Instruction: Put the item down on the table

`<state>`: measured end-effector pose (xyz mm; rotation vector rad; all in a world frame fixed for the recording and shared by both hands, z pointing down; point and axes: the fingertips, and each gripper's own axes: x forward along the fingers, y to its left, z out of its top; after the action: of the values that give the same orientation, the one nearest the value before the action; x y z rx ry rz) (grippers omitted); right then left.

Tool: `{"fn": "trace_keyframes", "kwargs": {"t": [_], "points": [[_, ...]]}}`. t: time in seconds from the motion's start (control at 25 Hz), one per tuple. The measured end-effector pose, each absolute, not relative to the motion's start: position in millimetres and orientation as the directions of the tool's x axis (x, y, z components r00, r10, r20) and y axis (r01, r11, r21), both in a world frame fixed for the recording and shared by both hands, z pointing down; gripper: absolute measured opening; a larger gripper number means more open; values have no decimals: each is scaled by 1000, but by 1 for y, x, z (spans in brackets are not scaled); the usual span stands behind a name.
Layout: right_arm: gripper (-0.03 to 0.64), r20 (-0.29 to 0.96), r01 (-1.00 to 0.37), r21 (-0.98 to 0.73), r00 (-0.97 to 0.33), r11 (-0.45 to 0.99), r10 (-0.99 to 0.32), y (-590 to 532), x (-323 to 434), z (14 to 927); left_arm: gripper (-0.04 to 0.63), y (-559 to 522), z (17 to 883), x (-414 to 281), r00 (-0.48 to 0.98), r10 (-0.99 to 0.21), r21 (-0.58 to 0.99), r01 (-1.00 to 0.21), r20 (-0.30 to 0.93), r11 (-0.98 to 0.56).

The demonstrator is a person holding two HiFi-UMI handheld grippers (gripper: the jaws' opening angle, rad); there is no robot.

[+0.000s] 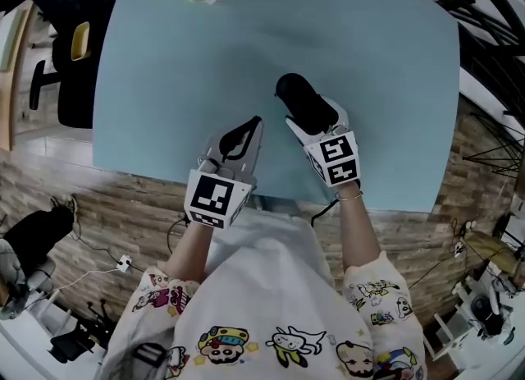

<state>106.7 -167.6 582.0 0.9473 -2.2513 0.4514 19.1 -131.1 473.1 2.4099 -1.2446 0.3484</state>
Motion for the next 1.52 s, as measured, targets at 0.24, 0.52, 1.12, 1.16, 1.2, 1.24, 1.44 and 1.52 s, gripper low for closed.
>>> {"fn": "trace_keyframes", "kwargs": {"t": [0.24,0.52,1.12,1.16,1.2,1.24,1.44,1.52], "points": [[362,704,-722,-56,-518,689,-486,-169,105,593,-2,-130,474,19,573,-723,245,-819,386,-519],[365,739,-716,-55,-498,696,-453,-164,103,608,-2,-125,479,17,573,-722,247,-819,388,-517],[370,776,-700,-85,-492,709,-393,-148,98,627,-2,-119,479,14,557,-734,255,-830,389,-495],[370,778,-698,-75,-488,712,-396,-147,98,628,-2,-119,479,13,555,-735,255,-832,389,-493],[367,777,-698,-70,-486,712,-400,-147,98,628,-2,-119,479,13,553,-736,254,-833,390,-492],[368,775,-699,-70,-487,712,-402,-147,98,628,-2,-119,479,12,552,-738,253,-834,389,-490],[384,769,-705,-81,-494,704,-405,-149,98,627,-2,-121,477,11,548,-742,253,-836,386,-486],[403,763,-709,-88,-499,700,-411,-150,98,626,-2,-122,477,12,549,-742,252,-836,385,-488]]}}
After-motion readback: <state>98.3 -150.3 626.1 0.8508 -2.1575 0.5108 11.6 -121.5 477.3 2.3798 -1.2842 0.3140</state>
